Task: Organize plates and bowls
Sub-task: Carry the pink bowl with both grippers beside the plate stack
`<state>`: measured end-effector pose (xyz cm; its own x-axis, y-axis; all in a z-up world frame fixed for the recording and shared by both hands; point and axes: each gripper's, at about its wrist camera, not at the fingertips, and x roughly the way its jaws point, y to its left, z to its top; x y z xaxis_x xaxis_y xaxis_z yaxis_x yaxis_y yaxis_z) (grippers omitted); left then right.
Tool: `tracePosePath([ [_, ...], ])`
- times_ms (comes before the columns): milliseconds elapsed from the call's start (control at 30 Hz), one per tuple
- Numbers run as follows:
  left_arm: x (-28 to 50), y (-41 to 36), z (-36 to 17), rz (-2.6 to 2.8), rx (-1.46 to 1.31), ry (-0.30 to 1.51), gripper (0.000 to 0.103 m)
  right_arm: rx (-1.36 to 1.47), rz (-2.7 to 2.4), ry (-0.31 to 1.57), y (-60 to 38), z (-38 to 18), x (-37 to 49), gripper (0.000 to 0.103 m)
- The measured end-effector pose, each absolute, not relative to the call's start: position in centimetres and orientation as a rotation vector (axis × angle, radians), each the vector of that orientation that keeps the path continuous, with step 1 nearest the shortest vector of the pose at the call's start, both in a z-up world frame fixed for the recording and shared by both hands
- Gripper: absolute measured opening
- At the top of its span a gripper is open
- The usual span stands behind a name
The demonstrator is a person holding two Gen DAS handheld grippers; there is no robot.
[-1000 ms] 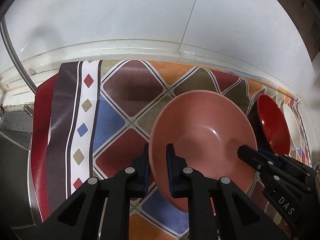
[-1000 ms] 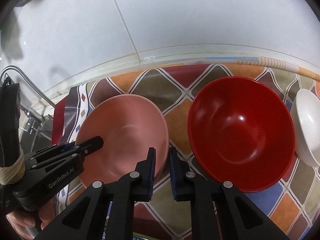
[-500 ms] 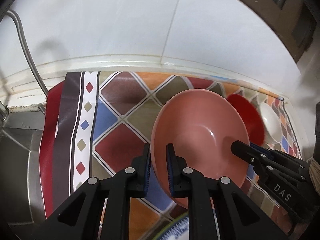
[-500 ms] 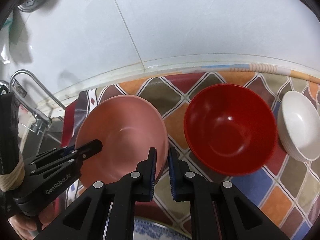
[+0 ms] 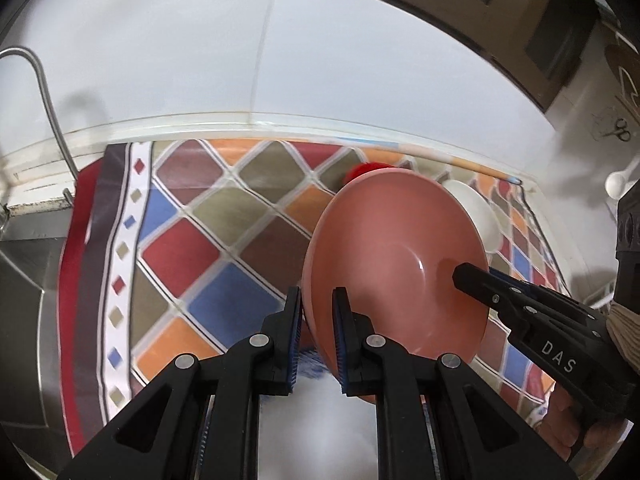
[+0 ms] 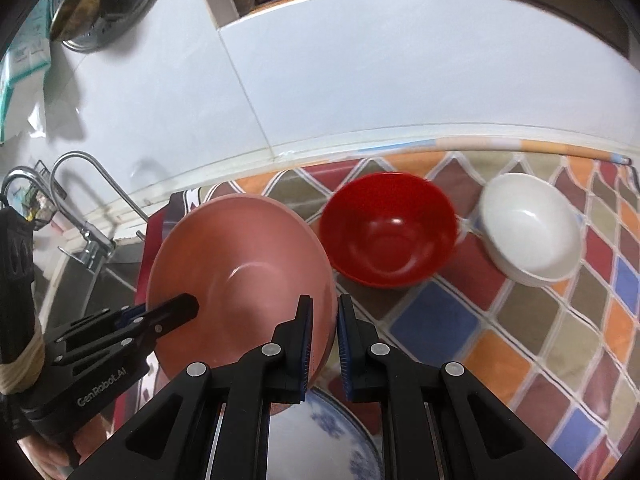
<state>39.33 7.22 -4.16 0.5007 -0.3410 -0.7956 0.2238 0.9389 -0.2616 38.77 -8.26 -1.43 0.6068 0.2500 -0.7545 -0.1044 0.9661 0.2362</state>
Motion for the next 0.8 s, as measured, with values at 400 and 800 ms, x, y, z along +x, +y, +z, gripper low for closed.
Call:
tracePosePath([
  [400,35.3,0.9,-4.7,-0.445,-0.103,1.049,0.016,0.228,0.109,0.888,-14.4,-0.3,33.7,0.014],
  [800,32.4,-4.6,-6.4,-0.518,-0.076,1.123,0.016,0.28,0.013,0.933,-20.2,-1.9,29.6,0.014],
])
